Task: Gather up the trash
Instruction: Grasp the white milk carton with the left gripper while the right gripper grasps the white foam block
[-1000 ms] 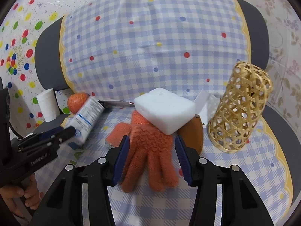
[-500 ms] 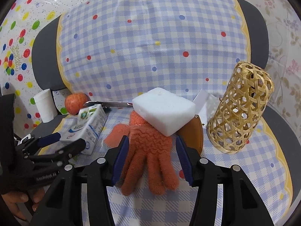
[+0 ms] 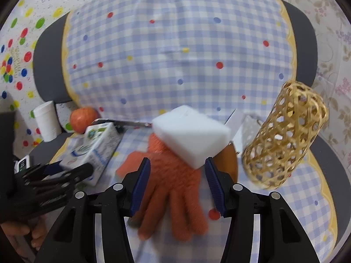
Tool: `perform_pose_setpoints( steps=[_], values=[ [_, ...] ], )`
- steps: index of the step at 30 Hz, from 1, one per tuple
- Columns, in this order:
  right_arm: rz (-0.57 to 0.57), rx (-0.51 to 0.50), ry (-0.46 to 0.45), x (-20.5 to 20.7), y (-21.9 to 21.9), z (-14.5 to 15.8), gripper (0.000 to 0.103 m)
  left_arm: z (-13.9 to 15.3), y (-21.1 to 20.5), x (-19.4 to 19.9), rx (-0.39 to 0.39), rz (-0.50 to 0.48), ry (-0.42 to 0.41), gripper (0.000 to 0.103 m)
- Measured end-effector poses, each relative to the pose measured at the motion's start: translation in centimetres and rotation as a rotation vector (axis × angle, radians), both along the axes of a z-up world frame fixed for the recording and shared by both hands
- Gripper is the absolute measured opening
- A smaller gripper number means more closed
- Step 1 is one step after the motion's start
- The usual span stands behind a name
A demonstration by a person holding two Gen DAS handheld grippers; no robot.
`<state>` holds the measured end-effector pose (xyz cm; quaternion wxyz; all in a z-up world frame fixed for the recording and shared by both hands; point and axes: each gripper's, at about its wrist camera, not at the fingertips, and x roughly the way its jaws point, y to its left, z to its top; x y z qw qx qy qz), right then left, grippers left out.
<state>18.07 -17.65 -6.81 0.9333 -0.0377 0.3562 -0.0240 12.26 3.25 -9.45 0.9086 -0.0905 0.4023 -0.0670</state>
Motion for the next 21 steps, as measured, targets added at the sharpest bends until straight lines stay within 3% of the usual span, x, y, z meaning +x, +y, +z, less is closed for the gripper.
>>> perform_pose_setpoints(
  steps=[7,11,15,21],
  values=[
    [-0.063,-0.034,0.037,3.3,-1.4,-1.0,0.054,1.4,0.6,-0.6,0.006,0.013,-0.050,0.071],
    [-0.069,-0.044,0.071,4.3,-1.5,-1.7,0.031,1.4,0.6,-0.6,0.012,0.017,-0.051,0.071],
    [-0.055,-0.031,0.016,2.7,-1.0,-0.4,0.028,1.5,0.7,-1.0,0.019,0.014,-0.056,0.071],
    [-0.048,-0.007,-0.114,-2.4,-0.9,4.5,0.028,3.6,-0.1,-2.9,0.008,-0.017,-0.124,0.071]
  ],
)
